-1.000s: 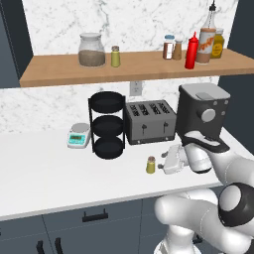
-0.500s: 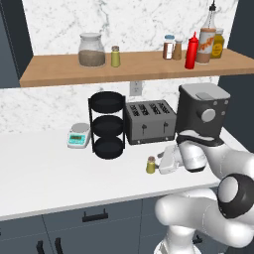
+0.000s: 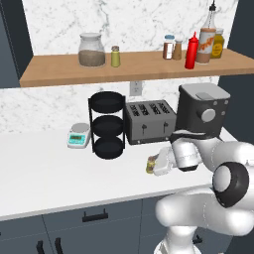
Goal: Put the shaker and condiment bottle from the counter next to their counterparts in the cabinet.
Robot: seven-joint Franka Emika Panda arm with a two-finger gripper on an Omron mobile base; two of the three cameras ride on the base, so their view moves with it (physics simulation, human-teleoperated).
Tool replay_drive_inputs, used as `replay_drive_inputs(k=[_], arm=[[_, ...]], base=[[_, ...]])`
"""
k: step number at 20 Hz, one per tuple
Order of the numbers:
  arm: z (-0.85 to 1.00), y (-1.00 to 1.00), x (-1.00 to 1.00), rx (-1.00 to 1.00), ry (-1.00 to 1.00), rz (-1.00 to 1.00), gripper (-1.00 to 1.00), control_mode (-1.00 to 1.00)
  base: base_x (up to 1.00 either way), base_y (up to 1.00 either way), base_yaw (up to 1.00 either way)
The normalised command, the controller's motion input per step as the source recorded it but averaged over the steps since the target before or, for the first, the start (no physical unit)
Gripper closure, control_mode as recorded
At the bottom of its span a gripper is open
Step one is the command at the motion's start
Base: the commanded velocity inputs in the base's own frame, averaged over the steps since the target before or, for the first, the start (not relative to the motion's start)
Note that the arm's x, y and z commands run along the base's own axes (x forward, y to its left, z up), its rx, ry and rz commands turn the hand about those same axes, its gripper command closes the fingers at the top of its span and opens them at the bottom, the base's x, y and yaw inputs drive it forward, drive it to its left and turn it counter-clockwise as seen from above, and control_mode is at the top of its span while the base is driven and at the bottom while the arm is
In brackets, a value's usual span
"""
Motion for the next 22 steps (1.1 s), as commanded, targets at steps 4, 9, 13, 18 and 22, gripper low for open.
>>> replay_drive_inputs(k=[4,9,13,18,22], arm=[[-0.17,0.33,0.29,0.00,0.08,-0.02,1.00,-1.00],[0.10,0.00,0.23,0.00,0.01,-0.06,1.00,-1.00],[0.75,-0.02,0.03,-0.04,0.00,-0.25,1.00,-1.00],[0.92,0.00,0.09,-0.01,0.13,-0.21,1.00,-1.00],[1.00,0.00,0.21,-0.02,0.24,-0.17,1.00,-1.00]], base=[[0.00,0.00,0.00],[0.00,0.00,0.00],[0.00,0.00,0.00],[0.00,0.00,0.00],[0.00,0.00,0.00]])
